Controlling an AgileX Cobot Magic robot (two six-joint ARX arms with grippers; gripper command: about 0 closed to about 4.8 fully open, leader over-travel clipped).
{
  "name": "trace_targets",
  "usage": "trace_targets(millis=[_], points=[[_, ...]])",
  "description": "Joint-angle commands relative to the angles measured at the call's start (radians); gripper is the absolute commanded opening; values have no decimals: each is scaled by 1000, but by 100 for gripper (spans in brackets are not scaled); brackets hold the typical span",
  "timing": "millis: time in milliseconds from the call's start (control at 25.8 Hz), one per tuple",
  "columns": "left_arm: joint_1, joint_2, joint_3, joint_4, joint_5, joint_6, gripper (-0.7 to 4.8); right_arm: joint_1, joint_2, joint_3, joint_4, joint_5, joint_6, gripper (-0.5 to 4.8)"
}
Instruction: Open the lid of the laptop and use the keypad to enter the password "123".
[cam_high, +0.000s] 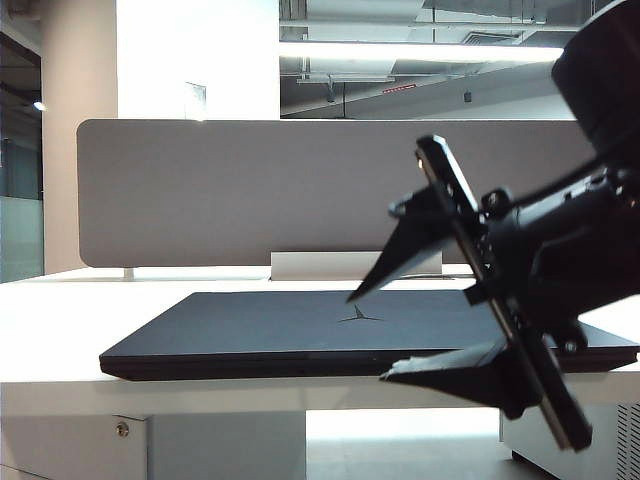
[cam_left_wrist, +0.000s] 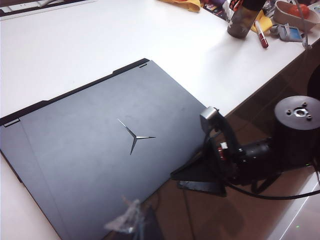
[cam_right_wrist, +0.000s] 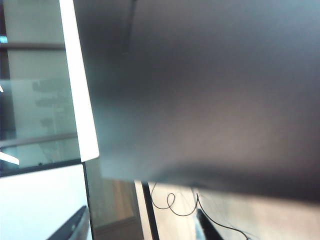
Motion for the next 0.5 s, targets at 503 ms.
trace_targets(millis=[503], points=[[-1, -1, 3, -30, 2, 1, -5, -3, 70, 59, 91, 60, 23, 129]])
